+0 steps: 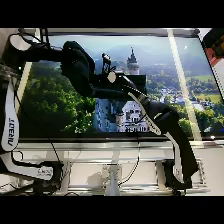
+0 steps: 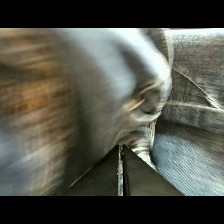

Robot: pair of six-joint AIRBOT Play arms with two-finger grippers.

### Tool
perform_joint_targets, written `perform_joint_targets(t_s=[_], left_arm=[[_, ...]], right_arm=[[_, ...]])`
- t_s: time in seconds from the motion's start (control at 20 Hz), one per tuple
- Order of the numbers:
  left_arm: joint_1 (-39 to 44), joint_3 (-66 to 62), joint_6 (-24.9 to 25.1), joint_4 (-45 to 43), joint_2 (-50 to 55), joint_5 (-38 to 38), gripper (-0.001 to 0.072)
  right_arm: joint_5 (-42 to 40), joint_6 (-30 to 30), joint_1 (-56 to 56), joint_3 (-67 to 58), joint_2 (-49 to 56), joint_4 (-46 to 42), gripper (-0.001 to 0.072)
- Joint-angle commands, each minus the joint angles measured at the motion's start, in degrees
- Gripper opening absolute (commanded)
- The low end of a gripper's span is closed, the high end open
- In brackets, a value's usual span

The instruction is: Fold the clothes and pants, and hang the long-sleeved shirts on hangers.

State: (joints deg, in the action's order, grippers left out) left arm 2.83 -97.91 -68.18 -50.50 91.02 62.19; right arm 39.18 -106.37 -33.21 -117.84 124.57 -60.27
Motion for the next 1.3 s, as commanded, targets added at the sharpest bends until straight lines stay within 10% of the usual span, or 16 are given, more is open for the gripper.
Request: perform_joint_targets(t_s=[0.0, 0.25, 0.9, 0.95, 1.0, 1.05, 1.25], left_arm=[[2.8, 0.0, 0.0, 2.4, 4.7, -5.1, 0.0046], [9.7, 0.0, 0.0, 9.9, 8.5, -15.2, 0.0046], [41.5, 0.0, 0.0, 6.6, 15.1, -53.6, 0.0056], [43.2, 0.0, 0.0, 6.6, 16.2, -54.5, 0.0179], [44.7, 0.0, 0.0, 6.6, 17.0, -54.6, 0.0543], [45.7, 0.0, 0.0, 6.6, 17.6, -54.4, 0.0694], [46.2, 0.0, 0.0, 6.0, 16.8, -54.7, 0.0703]], right_arm=[[14.5, 9.7, 3.1, -0.2, -4.3, -9.0, 0.0026], [36.3, 18.8, 8.9, 2.1, -15.0, -25.5, 0.0026], [38.2, 19.0, 23.1, 2.6, -43.2, -27.2, 0.0028], [38.2, 19.0, 23.9, 2.6, -43.4, -27.2, 0.0028], [38.2, 19.0, 24.9, 2.6, -43.3, -27.2, 0.0028], [38.2, 19.0, 25.8, 2.6, -43.2, -27.2, 0.0028], [38.2, 19.0, 30.8, 4.6, -43.2, -27.5, 0.0028]])
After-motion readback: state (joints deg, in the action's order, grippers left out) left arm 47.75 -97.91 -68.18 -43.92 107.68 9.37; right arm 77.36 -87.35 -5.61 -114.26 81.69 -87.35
